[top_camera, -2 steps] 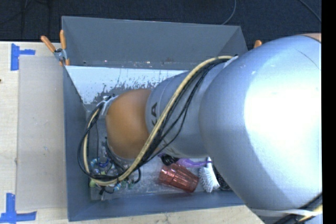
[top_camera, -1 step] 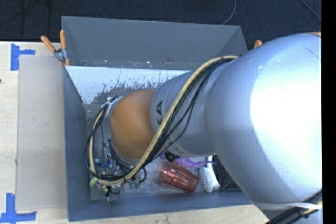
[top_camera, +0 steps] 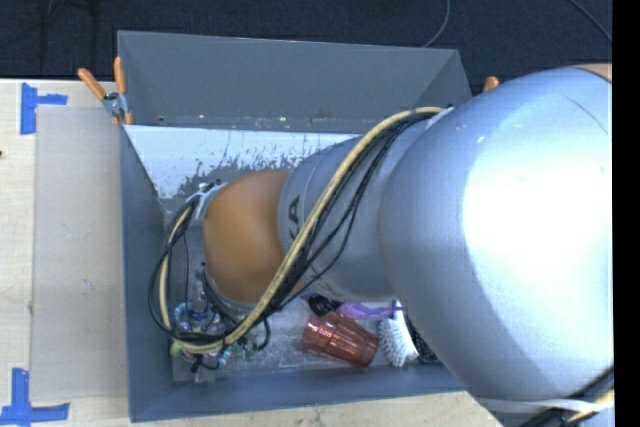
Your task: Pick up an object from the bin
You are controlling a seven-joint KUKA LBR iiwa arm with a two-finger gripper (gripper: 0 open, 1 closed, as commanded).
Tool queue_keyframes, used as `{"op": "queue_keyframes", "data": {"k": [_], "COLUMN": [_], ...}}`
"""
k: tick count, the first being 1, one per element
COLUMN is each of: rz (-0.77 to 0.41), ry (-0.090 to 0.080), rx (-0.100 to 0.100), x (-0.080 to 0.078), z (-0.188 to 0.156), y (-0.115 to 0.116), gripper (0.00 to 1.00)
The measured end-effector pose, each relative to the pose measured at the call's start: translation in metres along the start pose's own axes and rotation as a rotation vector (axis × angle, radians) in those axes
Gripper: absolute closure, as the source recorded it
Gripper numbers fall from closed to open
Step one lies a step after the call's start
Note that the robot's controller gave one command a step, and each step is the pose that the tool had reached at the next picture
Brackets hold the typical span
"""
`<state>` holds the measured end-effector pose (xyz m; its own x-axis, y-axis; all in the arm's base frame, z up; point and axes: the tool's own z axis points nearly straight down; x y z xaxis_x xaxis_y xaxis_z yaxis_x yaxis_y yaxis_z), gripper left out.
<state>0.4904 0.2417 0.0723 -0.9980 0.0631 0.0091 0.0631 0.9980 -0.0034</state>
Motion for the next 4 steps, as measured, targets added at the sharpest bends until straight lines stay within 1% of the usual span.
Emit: {"op": "queue_keyframes", "data": {"k": [1,2,3,4], "rz": [-0.094,-0.093,-0.092,-0.091], "ry": [-0.001,-0.001,0.003,0.001], "rx": [0.0,-0.001,0.001,0.0], "x": [-0.001,-0.001,0.0,0.0], "z": [0.003,0.003,-0.005,-0.017], "y": [-0.008,-0.008,-0.009,-0.008], "gripper": [1.0,1.0,1.0,1.0]}}
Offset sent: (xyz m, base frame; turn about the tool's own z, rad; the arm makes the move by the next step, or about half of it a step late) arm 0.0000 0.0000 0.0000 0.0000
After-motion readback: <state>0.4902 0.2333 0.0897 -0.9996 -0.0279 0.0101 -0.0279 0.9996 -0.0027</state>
